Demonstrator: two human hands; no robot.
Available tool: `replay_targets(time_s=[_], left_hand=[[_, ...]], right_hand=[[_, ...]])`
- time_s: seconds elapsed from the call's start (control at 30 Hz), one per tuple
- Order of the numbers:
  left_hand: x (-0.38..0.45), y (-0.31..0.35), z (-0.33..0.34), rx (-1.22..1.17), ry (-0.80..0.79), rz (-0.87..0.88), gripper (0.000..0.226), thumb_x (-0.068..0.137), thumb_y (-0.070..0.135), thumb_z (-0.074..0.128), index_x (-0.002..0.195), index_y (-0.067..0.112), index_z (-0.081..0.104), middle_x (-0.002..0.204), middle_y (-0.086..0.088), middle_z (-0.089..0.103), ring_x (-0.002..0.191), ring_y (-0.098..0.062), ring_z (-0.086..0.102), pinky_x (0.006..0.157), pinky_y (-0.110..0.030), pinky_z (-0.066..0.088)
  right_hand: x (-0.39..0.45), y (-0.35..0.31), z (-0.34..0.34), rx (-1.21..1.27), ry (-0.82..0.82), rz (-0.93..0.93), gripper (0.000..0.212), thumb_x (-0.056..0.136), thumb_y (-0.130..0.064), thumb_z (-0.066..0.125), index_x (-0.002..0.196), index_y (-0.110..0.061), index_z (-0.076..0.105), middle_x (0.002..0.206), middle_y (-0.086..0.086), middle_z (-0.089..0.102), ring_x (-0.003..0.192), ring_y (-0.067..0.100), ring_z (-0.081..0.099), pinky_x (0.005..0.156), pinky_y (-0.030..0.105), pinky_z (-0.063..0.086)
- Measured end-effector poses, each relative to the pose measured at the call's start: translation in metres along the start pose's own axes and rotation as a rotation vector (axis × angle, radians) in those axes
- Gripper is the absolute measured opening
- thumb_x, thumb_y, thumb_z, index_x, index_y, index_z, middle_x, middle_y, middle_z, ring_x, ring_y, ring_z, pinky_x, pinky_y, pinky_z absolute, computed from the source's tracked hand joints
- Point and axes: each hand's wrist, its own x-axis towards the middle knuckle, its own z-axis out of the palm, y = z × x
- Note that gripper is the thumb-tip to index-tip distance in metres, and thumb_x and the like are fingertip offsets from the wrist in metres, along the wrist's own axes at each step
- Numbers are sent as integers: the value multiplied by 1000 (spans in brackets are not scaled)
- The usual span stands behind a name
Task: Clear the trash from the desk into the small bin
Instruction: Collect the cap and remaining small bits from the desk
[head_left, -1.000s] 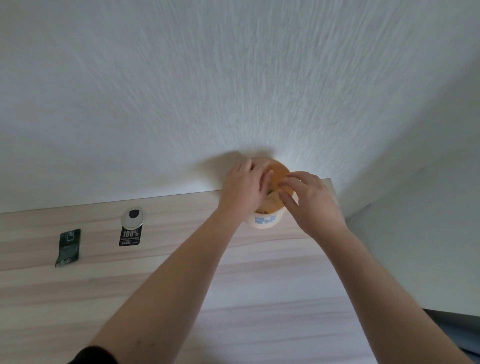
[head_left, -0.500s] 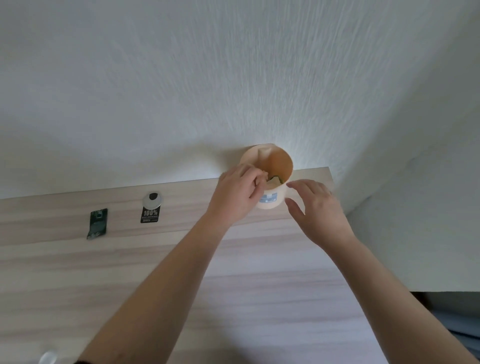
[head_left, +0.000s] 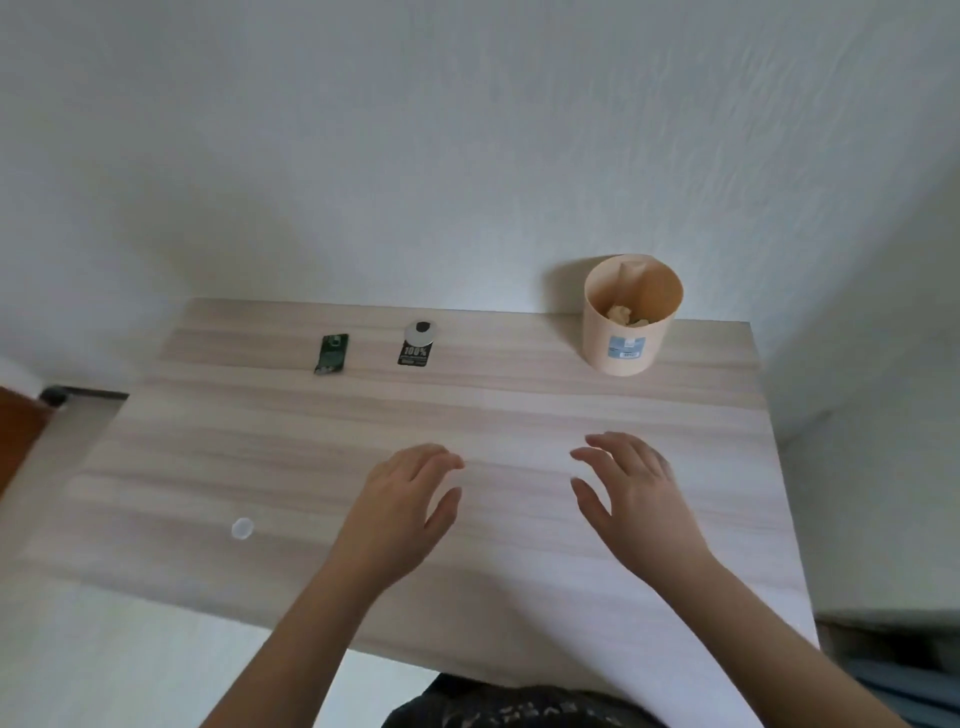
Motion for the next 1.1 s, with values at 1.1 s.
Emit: replay_targets(time_s=[1.1], left_hand=[[-370,-235,-90,18,145,-478,46,90,44,35,133,27,43,130,2,53,122,-19,47,99,-39,37]], right_hand=[[-68,-373,171,-95,-296,-300,44,92,-37,52,132,-21,47,136,4,49,122,25,48,99,41,41]])
